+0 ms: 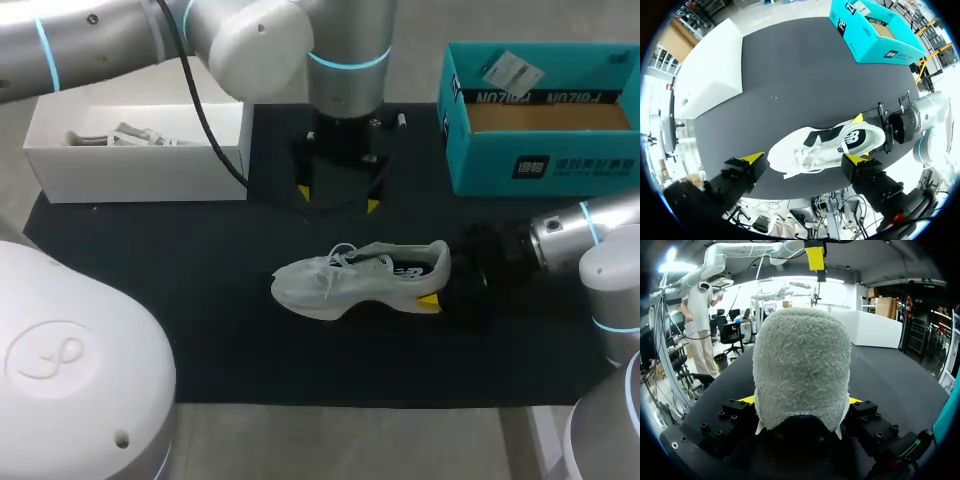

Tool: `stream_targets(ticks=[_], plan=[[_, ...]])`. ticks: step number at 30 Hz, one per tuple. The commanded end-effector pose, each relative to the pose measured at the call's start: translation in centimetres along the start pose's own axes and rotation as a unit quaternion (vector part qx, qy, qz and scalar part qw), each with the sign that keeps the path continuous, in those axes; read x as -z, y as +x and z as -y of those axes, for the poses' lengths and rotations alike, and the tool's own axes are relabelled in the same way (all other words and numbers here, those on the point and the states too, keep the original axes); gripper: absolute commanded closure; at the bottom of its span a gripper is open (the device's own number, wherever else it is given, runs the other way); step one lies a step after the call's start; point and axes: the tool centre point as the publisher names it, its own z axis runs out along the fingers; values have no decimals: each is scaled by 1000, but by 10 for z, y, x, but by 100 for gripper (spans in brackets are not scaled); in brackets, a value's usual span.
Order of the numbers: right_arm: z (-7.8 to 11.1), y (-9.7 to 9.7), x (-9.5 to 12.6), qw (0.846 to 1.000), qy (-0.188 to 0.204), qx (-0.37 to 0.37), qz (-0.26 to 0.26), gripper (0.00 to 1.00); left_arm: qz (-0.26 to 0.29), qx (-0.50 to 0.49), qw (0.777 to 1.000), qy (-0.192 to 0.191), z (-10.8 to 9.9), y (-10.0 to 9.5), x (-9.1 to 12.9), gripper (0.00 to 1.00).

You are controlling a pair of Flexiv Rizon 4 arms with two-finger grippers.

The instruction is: Take the shoe out of the shoebox, open the shoe tongue, remove and reinsert the insole, then place the shoe into the shoebox

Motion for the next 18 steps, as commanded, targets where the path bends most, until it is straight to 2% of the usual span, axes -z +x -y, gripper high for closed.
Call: stream_targets(ticks=[1,3,5,10,18], plan=[[0,-1,-2,1000,1,0,1,100,9,-1,1000,-4,1,13,-17,0],[0,-1,-2,1000,1,0,1,100,2,2,1000,0,1,16,-27,0],[0,-1,-2,1000,1,0,1,100,21,11,1000,14,-2,20,-36,0],[0,-1,-2,1000,1,0,1,100,19,8,1000,17,-9,34,-56,0],[0,-1,-2,1000,1,0,1,100,24,26,999,34,-10,50,-76,0]])
